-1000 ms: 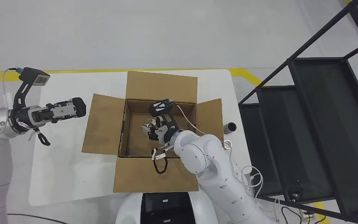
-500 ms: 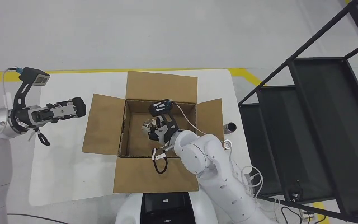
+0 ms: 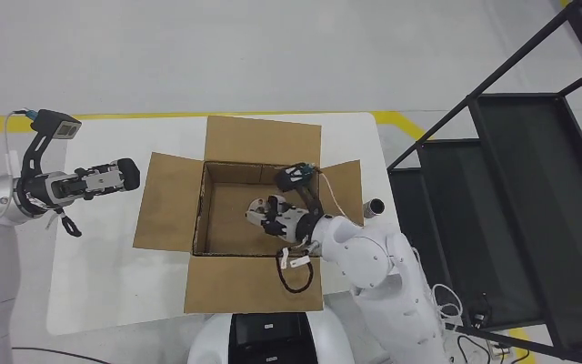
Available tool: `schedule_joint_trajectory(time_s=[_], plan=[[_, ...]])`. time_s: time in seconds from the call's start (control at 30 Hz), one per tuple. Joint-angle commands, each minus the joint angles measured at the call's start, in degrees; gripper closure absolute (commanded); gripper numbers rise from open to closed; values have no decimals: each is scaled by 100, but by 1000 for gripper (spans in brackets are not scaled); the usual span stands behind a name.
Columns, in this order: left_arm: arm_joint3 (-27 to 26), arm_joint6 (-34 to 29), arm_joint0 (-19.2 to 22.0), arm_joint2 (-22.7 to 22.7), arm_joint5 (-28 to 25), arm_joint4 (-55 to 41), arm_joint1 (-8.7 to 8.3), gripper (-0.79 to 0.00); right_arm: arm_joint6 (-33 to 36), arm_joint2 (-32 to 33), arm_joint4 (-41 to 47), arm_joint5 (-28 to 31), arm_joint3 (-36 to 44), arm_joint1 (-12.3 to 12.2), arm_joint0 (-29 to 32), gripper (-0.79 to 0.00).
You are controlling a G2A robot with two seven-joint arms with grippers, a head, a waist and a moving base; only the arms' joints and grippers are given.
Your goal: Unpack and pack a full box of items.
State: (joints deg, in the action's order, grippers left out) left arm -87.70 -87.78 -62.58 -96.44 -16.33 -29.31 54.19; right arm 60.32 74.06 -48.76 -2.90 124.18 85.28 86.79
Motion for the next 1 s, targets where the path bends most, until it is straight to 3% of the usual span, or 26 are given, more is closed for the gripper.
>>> schedule_joint_trajectory(time_s=[0.0,0.27,0.4,0.6,0.97], plan=[[0,0,0,0,0,0,0,-785,-37,586,544,56,254,-41,264,0],[0,0,0,0,0,0,0,-785,-322,2732,2886,591,238,-177,886,0],[0,0,0,0,0,0,0,-785,-383,3352,3258,632,-85,-243,1038,0],[0,0,0,0,0,0,0,-785,-674,3726,3314,455,-551,-312,1208,0],[0,0,0,0,0,0,0,-785,-1034,3508,2305,-429,-985,-403,1530,0]])
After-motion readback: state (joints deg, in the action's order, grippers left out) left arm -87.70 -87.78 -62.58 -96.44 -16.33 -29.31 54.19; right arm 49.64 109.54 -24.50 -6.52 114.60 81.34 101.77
